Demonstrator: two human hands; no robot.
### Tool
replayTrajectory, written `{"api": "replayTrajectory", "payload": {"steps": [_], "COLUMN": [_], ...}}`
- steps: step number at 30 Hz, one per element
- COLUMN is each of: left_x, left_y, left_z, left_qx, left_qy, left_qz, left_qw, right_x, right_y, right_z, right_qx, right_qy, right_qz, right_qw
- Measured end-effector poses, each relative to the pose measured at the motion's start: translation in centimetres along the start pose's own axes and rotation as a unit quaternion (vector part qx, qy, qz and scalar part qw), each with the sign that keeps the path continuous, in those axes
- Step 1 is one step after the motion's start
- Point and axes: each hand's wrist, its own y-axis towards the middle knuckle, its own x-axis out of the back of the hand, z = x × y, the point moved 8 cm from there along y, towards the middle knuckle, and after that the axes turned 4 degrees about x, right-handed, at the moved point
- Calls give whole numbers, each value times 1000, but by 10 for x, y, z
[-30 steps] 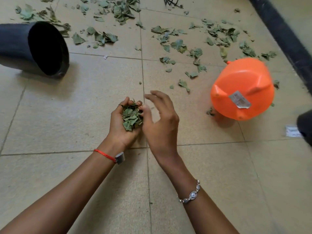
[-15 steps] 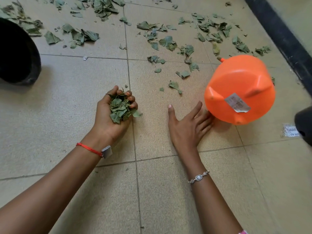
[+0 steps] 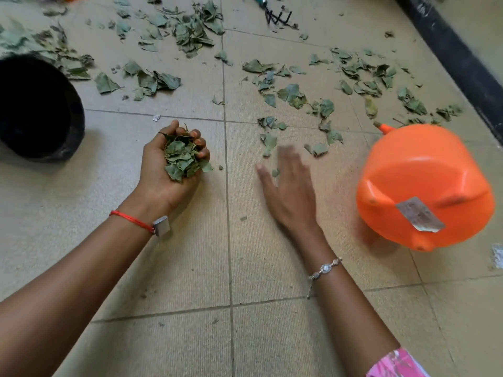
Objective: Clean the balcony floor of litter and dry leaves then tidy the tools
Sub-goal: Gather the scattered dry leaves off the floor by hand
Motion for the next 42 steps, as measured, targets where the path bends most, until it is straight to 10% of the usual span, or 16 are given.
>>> {"api": "replayTrajectory", "payload": {"steps": [3, 7, 15, 22, 27, 33, 37, 42], "left_x": [-2, -8, -9, -10, -13, -14, -13, -12], "left_y": [16, 41, 49, 51, 54, 64, 70, 72], "left_z": [-14, -33, -35, -38, -37, -38, -40, -44], "left_qx": [-30, -78, -110, -118, -106, -73, -62, -69], "left_qy": [-5, -47, -55, -57, -59, -43, -47, -45], "left_qz": [7, 13, 79, 89, 94, 77, 87, 91], "left_qw": [1000, 996, 989, 987, 988, 993, 993, 992], "right_x": [-3, 38, 39, 26, 50, 7, 13, 4], "right_y": [1, 37, 110, 149, 122, 165, 157, 187], "right_z": [17, -28, -80, -74, -44, -30, -6, 5], "right_qx": [62, -75, -204, -128, -23, 14, 70, 60], "right_qy": [81, 122, -6, -29, 131, 18, 245, 164], "right_qz": [-8, -224, -209, -95, -298, -33, -93, -50], "right_qw": [995, 964, 956, 987, 945, 999, 962, 983]}}
